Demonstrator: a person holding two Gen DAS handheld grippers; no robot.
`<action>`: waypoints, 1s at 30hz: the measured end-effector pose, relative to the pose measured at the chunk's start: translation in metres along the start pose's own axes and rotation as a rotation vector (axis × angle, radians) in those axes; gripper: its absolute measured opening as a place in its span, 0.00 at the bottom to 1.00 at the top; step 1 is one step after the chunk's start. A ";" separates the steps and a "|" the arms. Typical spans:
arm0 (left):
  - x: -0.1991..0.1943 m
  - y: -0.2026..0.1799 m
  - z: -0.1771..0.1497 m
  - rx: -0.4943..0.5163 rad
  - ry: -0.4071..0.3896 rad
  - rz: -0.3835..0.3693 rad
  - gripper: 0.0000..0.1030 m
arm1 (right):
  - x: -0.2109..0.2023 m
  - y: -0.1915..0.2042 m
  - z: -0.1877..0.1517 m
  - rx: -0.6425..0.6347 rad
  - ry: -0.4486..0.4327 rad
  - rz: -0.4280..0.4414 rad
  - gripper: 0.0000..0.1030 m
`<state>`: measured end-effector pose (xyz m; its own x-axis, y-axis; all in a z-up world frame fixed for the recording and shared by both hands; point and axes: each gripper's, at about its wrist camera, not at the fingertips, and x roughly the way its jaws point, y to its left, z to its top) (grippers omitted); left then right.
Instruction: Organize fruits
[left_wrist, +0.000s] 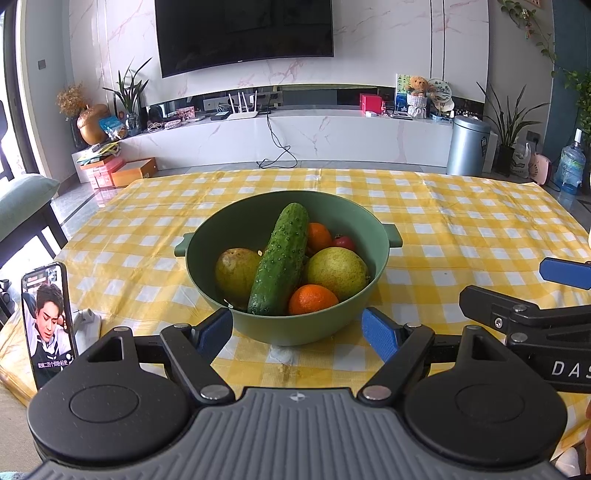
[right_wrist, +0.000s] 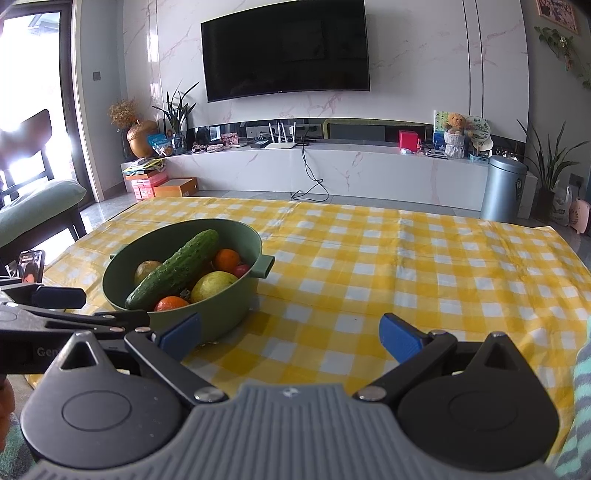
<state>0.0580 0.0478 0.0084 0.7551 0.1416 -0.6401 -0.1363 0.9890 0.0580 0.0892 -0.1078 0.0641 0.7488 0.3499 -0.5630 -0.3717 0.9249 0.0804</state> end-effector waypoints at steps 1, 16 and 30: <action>0.000 0.000 0.000 0.000 -0.001 0.000 0.91 | 0.000 0.000 0.000 0.000 0.000 0.000 0.96; -0.005 -0.002 0.005 0.010 -0.006 -0.001 0.91 | 0.001 0.002 -0.002 0.004 0.004 0.008 0.96; -0.005 -0.002 0.004 0.013 -0.011 -0.005 0.91 | 0.002 0.002 -0.005 0.016 0.013 0.011 0.96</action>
<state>0.0565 0.0456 0.0145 0.7626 0.1368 -0.6323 -0.1239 0.9902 0.0649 0.0877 -0.1062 0.0589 0.7375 0.3582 -0.5726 -0.3710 0.9233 0.0998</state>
